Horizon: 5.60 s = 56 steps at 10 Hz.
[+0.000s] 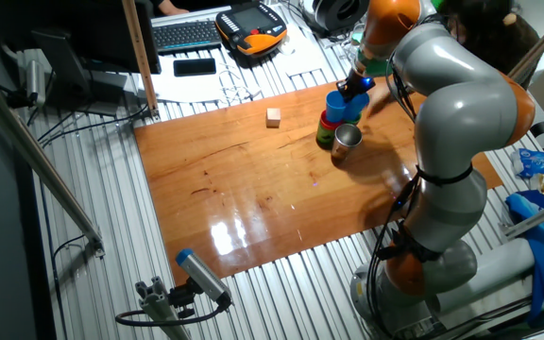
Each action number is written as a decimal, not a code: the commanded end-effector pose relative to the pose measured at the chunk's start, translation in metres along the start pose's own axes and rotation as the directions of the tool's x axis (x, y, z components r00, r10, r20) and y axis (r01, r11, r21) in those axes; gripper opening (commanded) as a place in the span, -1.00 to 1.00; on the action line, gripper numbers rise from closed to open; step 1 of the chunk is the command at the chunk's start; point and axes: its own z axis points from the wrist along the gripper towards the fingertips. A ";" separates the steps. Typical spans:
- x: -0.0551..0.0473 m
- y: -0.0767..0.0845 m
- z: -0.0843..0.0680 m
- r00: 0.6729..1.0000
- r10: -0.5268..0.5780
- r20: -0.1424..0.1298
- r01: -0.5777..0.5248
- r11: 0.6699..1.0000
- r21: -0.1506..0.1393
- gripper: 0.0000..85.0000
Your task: Stack the cups
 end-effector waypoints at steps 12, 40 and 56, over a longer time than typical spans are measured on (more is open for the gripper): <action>-0.004 0.002 0.017 0.999 -0.014 0.033 0.011 0.998 0.067 -0.20; -0.018 -0.025 0.063 0.775 0.618 0.130 -0.630 0.769 0.103 0.20; -0.015 -0.026 0.122 0.779 0.601 0.181 -0.622 0.776 0.100 -0.60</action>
